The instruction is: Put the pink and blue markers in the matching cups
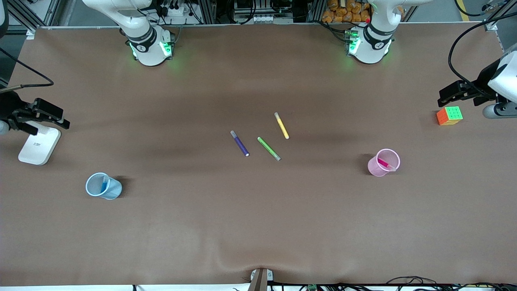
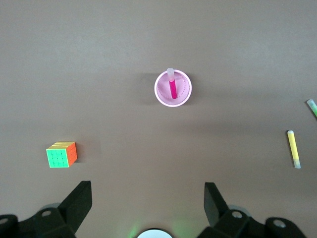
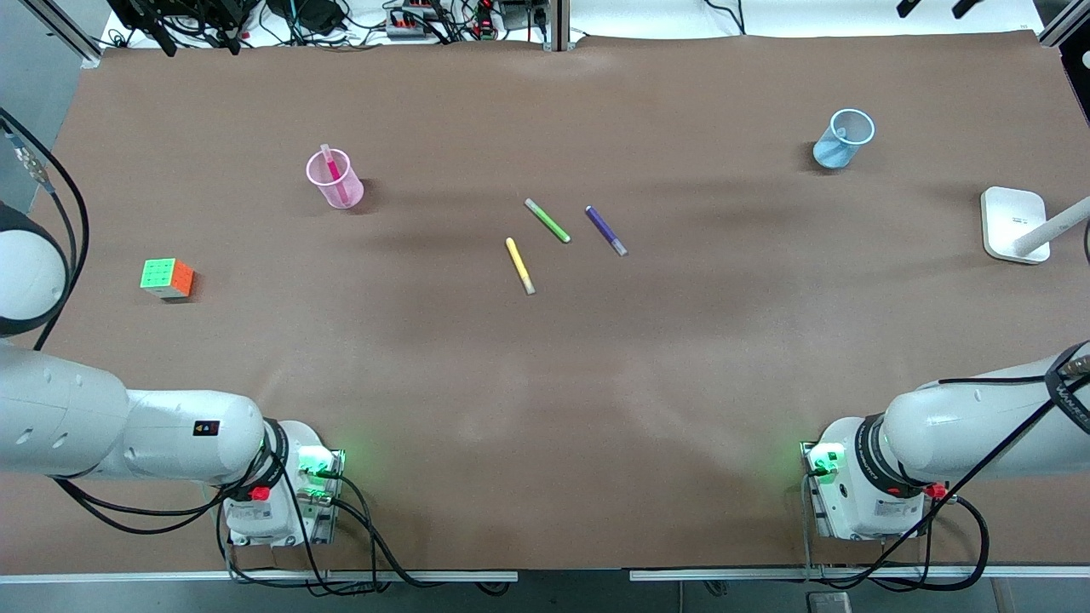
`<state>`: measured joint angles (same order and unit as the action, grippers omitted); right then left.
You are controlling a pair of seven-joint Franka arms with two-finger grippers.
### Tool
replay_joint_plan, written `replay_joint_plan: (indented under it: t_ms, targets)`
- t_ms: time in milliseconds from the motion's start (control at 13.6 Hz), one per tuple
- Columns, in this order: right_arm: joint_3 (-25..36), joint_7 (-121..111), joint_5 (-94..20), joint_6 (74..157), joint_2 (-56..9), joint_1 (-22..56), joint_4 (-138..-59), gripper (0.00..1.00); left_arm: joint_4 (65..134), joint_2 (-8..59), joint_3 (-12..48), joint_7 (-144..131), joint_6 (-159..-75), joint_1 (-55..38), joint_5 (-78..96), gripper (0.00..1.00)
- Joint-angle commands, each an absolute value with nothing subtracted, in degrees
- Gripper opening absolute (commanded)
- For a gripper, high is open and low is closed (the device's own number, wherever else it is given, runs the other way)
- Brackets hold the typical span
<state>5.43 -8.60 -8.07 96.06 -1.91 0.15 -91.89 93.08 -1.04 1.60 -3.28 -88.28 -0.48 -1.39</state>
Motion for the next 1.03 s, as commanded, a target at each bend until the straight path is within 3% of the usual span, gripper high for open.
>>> replay_joint_plan:
  t_ms: [0,440,954]
  targets:
    - [3.87,-2.39,-3.96,94.58,2.02,-1.41,-95.01,1.00,92.72,-0.97,1.67,-1.76,-87.98,-0.35,-0.26,1.00]
    - [1.23,2.55,0.70,86.84,3.34,-1.41,-92.55,1.00,92.64,-1.41,1.67,-1.67,-87.80,-0.18,-0.26,1.00]
    - [1.67,-0.96,-0.44,87.36,2.90,-1.41,-92.02,1.00,93.69,-1.85,2.02,-1.67,-87.19,0.00,-0.35,1.00]
